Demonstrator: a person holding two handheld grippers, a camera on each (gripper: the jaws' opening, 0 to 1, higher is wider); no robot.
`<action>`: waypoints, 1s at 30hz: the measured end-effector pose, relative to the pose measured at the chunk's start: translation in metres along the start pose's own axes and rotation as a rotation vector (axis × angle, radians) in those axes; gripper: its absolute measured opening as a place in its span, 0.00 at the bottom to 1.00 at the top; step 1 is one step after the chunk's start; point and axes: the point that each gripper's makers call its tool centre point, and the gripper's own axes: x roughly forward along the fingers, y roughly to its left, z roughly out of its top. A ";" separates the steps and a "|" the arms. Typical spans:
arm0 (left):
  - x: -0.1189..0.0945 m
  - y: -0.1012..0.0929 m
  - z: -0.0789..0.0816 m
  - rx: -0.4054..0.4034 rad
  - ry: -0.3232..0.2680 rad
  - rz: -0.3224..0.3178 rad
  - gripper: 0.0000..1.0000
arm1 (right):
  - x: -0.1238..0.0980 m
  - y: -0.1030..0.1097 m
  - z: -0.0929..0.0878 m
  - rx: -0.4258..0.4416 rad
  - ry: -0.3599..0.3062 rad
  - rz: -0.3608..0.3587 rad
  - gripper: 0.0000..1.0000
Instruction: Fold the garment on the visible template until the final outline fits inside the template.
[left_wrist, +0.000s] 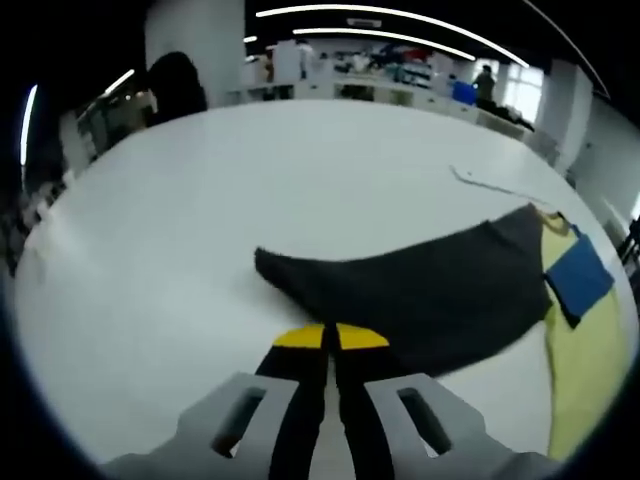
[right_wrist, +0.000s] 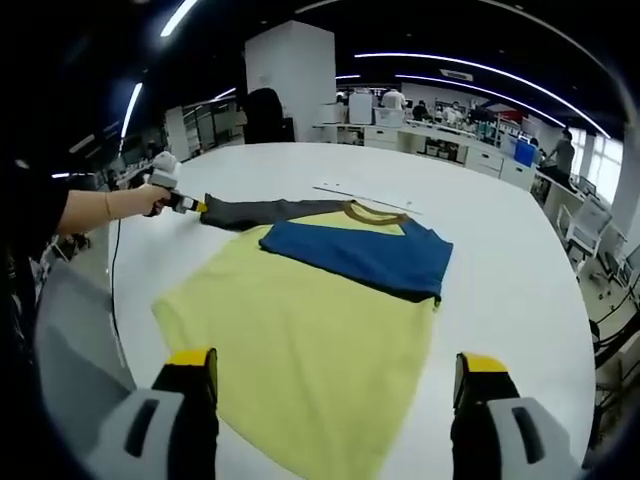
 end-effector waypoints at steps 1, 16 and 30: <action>-0.002 0.000 0.001 -0.002 -0.004 -0.003 0.00 | 0.000 0.000 -0.001 0.004 0.000 0.001 0.99; -0.021 -0.015 0.026 0.027 -0.064 -0.043 0.00 | -0.007 0.006 0.003 -0.005 -0.025 0.013 0.99; -0.035 -0.050 0.061 0.037 -0.127 -0.116 0.00 | -0.012 0.015 0.001 -0.020 -0.038 0.039 0.99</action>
